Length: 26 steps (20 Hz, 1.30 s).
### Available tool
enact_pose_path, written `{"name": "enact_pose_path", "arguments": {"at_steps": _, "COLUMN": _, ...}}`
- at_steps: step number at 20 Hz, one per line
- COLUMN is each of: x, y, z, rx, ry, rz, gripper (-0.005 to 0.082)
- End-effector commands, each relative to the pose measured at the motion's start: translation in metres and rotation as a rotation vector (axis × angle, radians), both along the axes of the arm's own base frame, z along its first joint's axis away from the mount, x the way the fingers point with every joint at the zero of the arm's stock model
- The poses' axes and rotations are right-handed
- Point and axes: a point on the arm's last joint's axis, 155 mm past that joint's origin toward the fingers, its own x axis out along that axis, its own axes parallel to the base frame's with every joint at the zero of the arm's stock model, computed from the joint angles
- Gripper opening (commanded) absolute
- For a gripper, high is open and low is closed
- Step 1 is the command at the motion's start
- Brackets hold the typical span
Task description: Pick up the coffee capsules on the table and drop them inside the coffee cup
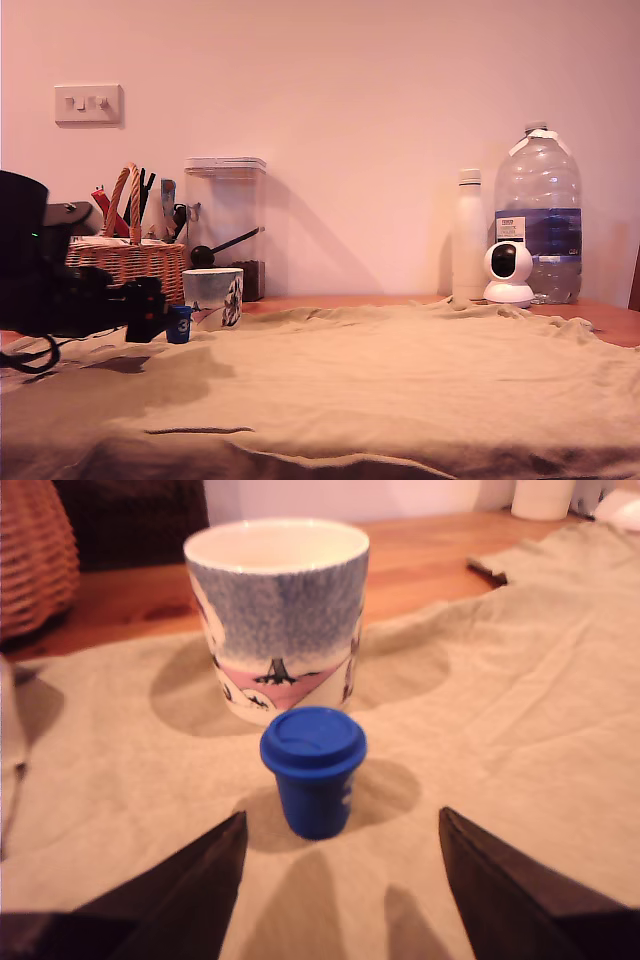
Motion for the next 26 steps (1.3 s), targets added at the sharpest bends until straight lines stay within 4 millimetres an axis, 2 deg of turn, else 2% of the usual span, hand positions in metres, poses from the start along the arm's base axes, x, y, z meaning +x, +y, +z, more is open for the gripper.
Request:
{"name": "enact_pose_path", "arguments": {"at_steps": 1, "x": 0.002, "y": -0.002, "z": -0.008, "rx": 0.017, "ry": 0.013, "rz": -0.01, "gripper": 0.0554}}
{"name": "enact_pose_path", "arguments": {"at_steps": 9, "x": 0.024, "y": -0.008, "z": -0.014, "rx": 0.022, "ry": 0.039, "rz": -0.02, "gripper": 0.0553}}
{"name": "enact_pose_path", "arguments": {"at_steps": 18, "x": 0.029, "y": -0.009, "z": -0.019, "rx": 0.027, "ry": 0.075, "rz": -0.019, "gripper": 0.0542}}
{"name": "enact_pose_path", "arguments": {"at_steps": 19, "x": 0.029, "y": -0.009, "z": -0.019, "rx": 0.027, "ry": 0.078, "rz": -0.018, "gripper": 0.0496}}
{"name": "enact_pose_path", "arguments": {"at_steps": 23, "x": 0.029, "y": -0.009, "z": -0.02, "rx": 0.027, "ry": 0.082, "rz": -0.018, "gripper": 0.0192}}
{"name": "enact_pose_path", "arguments": {"at_steps": 26, "x": 0.029, "y": -0.009, "z": -0.02, "rx": 0.027, "ry": 0.081, "rz": -0.018, "gripper": 0.0164}}
